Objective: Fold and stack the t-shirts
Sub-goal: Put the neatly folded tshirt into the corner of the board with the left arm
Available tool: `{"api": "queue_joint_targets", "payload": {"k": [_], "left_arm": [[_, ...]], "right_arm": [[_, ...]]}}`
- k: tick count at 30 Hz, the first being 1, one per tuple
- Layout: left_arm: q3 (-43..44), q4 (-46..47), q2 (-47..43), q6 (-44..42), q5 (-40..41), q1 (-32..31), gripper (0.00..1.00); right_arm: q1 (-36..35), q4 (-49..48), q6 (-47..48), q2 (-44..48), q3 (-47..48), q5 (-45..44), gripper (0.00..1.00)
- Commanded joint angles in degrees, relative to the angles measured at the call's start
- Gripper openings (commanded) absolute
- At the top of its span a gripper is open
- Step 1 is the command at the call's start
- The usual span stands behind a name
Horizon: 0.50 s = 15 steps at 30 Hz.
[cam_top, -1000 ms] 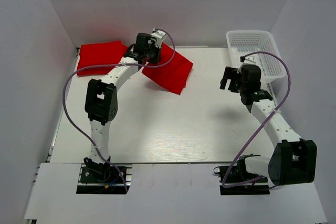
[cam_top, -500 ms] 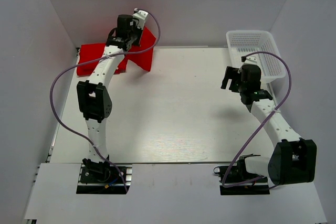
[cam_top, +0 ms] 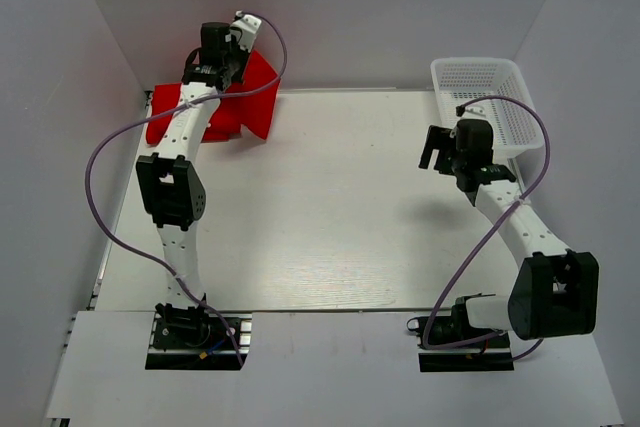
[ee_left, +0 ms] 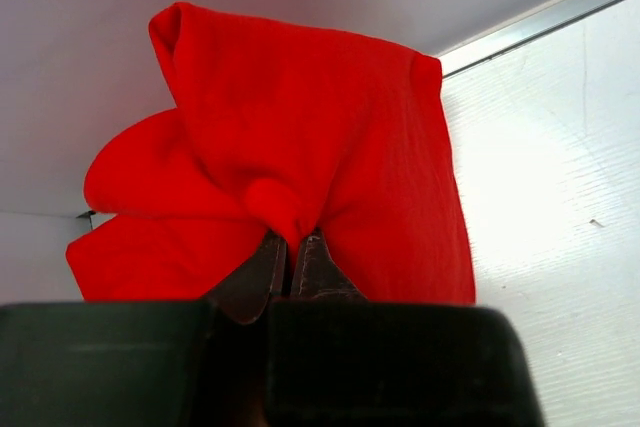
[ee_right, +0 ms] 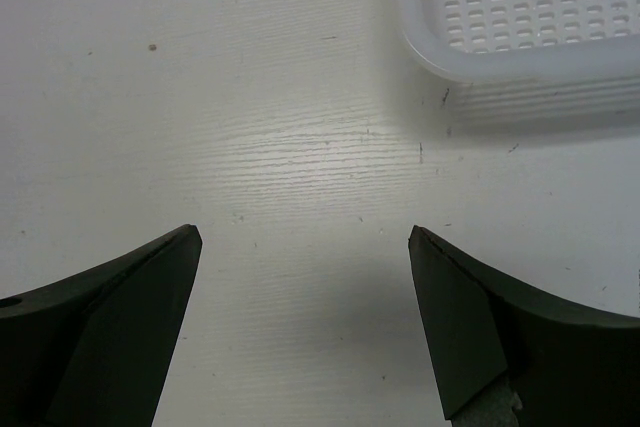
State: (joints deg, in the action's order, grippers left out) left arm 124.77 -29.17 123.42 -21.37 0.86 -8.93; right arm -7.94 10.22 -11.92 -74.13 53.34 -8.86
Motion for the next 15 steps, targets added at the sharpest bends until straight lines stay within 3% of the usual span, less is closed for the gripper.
{"api": "queue_joint_targets", "payload": {"k": [1, 15], "left_arm": [[2.8, 1.0, -2.9, -1.7, -0.9, 1.5, 0.0], [2.2, 2.3, -4.0, -2.3, -0.8, 7.1, 0.0]], "right_arm": [[-0.1, -0.5, -1.2, -1.4, 3.2, 1.0, 0.9], [-0.2, -0.4, -1.5, -4.6, 5.9, 4.0, 0.9]]}}
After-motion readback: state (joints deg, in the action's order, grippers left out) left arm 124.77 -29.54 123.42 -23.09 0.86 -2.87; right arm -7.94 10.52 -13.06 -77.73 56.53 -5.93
